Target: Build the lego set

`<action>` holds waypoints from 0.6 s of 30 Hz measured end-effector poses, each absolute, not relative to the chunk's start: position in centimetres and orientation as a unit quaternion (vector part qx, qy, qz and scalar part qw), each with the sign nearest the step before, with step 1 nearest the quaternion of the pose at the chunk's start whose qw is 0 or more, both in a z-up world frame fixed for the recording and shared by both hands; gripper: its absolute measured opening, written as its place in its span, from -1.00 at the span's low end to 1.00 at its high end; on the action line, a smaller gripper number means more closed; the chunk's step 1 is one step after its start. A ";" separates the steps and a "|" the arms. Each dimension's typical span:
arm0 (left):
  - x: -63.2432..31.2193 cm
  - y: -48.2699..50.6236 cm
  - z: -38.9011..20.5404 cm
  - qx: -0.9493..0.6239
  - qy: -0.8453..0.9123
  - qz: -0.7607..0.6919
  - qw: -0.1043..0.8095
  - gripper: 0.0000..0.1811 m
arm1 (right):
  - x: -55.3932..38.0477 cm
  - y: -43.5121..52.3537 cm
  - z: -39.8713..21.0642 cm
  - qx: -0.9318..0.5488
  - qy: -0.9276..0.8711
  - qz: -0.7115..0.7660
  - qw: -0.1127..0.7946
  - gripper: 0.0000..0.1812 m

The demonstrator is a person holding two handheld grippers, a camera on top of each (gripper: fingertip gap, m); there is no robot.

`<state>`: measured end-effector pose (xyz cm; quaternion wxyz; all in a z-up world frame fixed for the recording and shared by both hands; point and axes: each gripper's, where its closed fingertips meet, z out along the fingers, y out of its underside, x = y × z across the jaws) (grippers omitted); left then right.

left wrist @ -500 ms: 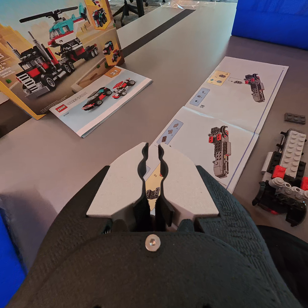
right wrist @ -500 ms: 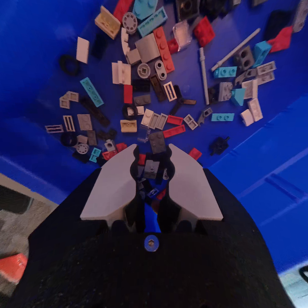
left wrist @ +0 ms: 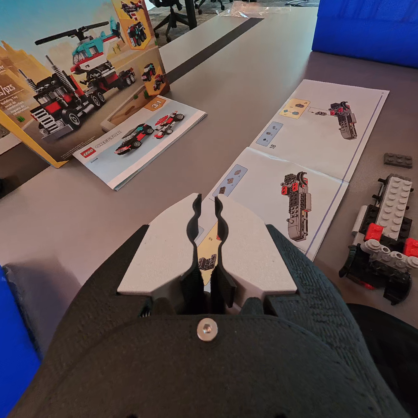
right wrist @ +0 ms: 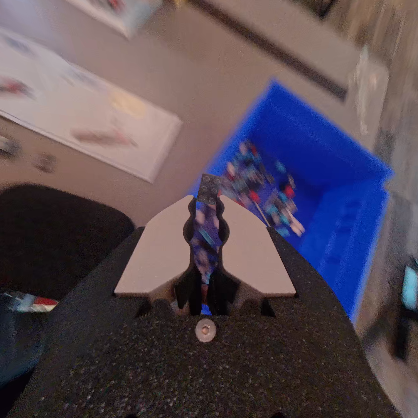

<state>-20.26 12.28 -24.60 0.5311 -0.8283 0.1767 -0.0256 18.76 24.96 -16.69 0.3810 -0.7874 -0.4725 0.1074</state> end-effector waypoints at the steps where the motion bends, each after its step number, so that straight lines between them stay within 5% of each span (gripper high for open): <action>1: -20.3 12.3 -24.6 -0.829 0.178 -0.023 0.531 -0.87 | 15.9 23.1 -15.4 -0.765 -0.477 0.144 0.408 -0.81; 3: -20.1 12.2 -24.6 -0.828 0.183 -0.020 0.530 -0.87 | 10.5 19.1 -15.1 -0.738 -0.499 0.208 0.404 -0.81; 9: -19.8 12.1 -24.6 -0.826 0.197 -0.014 0.528 -0.87 | 3.7 13.1 -26.1 -0.761 -0.588 0.183 0.203 -0.81; 18: -19.9 12.0 -24.3 -0.824 0.192 -0.016 0.533 -0.87 | 3.6 13.6 -29.7 -0.796 -0.572 0.126 0.153 -0.81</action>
